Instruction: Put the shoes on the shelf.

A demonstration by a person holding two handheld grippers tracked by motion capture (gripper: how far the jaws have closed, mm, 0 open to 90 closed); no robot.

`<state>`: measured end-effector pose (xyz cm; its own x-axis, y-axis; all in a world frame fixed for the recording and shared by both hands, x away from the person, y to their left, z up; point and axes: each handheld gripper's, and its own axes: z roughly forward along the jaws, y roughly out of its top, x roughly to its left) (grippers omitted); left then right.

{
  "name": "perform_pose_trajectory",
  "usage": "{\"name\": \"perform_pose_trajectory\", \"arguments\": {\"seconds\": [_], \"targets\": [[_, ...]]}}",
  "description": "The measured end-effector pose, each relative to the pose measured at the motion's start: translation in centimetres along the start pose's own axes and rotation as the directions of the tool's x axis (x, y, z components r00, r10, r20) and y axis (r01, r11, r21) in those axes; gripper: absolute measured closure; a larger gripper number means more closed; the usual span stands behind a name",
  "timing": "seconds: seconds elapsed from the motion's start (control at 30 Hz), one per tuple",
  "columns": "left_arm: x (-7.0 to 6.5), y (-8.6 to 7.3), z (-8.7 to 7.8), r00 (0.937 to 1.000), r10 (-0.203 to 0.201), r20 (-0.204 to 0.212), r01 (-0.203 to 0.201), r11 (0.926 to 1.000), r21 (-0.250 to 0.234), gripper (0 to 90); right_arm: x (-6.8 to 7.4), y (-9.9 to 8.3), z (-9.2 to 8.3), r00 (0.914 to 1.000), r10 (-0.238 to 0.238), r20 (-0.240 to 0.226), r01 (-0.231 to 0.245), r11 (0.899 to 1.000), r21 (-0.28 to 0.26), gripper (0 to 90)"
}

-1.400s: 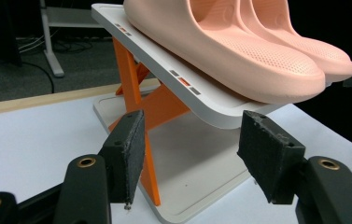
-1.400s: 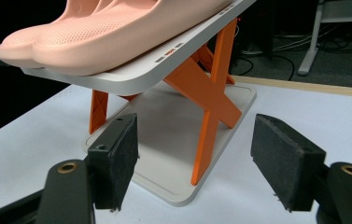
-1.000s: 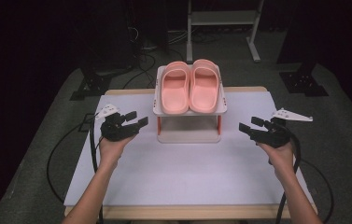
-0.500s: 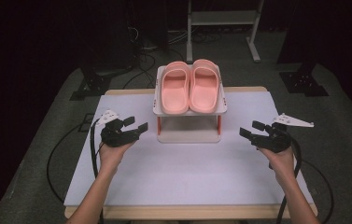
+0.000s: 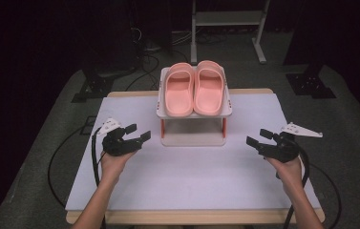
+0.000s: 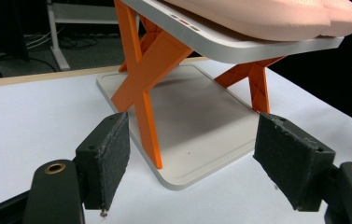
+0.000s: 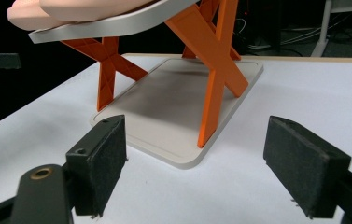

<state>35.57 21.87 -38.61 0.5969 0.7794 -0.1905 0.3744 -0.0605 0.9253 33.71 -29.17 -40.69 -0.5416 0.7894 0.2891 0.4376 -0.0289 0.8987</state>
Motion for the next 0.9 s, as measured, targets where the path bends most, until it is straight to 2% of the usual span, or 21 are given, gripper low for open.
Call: {"name": "perform_pose_trajectory", "arguments": {"seconds": [0.33, 0.43, 0.53, 0.9], "targets": [[-0.3, -0.8, -0.2, 1.0, 0.003, 0.004, -0.003, 1.0, 0.009, 23.6, -0.4, -1.2, -1.0, 0.9996, 0.026, 0.012, -0.026, 1.0, -0.011, 20.2], [-0.5, -1.1, -0.2, 0.9999, -0.01, 0.008, 0.01, 0.9999, 0.003, 22.3, -0.4, -1.6, -1.2, 0.9992, 0.037, 0.016, -0.036, 0.999, -0.015, 20.2], [-0.7, -1.4, -0.2, 1.0, 0.001, 0.01, -0.001, 0.9999, 0.01, 20.8, -0.5, -1.9, -1.4, 0.9991, 0.037, 0.019, -0.037, 0.999, -0.016, 20.2], [-1.0, -2.4, -0.4, 0.9999, -0.002, 0.015, 0.002, 1.0, 0.005, 18.4, -0.6, -3.1, -2.0, 0.9987, 0.042, 0.028, -0.042, 0.999, -0.006, 20.2]]}}
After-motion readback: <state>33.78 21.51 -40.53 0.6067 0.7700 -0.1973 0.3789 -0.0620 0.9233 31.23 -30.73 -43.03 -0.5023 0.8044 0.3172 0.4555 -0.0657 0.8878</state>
